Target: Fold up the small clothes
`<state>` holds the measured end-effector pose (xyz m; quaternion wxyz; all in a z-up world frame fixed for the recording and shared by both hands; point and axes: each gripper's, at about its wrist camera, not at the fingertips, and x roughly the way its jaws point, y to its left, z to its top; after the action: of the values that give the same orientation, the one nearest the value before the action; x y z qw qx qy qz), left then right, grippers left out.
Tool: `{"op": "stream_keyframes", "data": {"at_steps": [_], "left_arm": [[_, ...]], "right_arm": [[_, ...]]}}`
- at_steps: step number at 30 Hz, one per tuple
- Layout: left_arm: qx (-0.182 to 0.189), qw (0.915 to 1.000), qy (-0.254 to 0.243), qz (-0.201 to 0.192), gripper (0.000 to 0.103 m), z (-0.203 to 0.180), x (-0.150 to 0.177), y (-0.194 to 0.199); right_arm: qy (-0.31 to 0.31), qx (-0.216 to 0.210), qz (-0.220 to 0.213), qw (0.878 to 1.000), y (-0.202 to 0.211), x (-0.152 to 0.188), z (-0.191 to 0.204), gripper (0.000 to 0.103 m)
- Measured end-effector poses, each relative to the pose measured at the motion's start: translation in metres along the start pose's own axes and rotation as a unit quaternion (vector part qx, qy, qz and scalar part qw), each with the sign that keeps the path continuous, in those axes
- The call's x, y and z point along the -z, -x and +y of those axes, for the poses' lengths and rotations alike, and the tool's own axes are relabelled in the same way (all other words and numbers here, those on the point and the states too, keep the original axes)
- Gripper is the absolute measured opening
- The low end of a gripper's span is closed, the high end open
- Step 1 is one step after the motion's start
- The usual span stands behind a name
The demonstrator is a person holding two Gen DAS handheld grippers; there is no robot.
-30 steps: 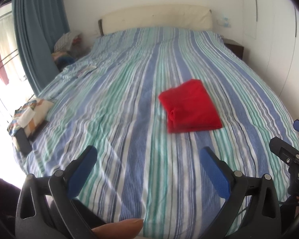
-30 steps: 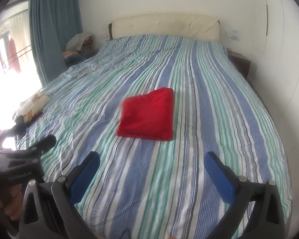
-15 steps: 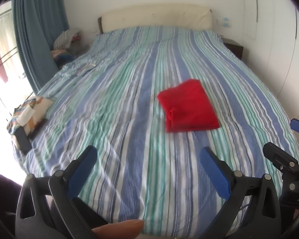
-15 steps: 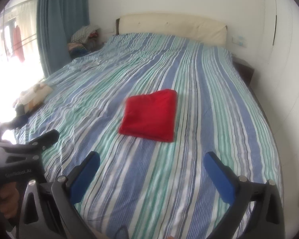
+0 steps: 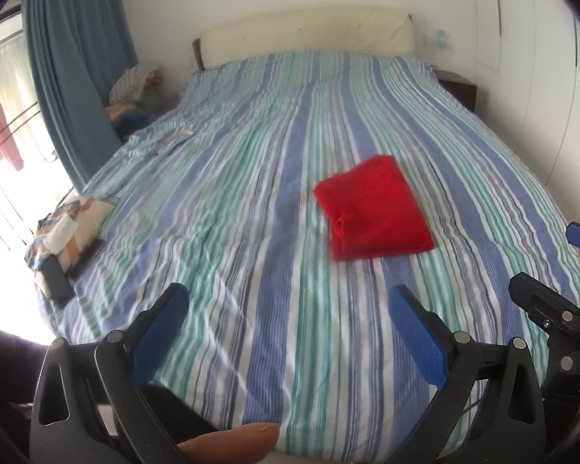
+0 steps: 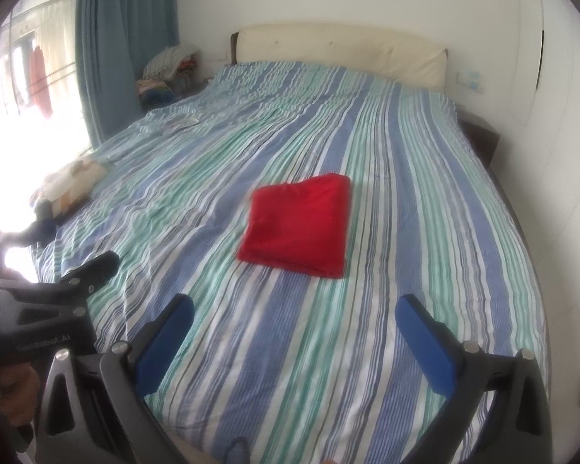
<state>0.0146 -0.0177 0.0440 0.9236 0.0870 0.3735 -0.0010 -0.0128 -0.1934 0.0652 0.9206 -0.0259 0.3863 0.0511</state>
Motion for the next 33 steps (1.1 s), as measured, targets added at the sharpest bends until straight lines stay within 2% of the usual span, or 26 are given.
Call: {"op": "stream_keyframes", "data": {"at_steps": [33], "left_arm": [[-0.006,0.9999,0.006,0.006,0.103,0.003,-0.005,0.0]], "right_arm": [[0.005,0.005,0.019,1.0,-0.006,-0.01,0.012,0.102]]}}
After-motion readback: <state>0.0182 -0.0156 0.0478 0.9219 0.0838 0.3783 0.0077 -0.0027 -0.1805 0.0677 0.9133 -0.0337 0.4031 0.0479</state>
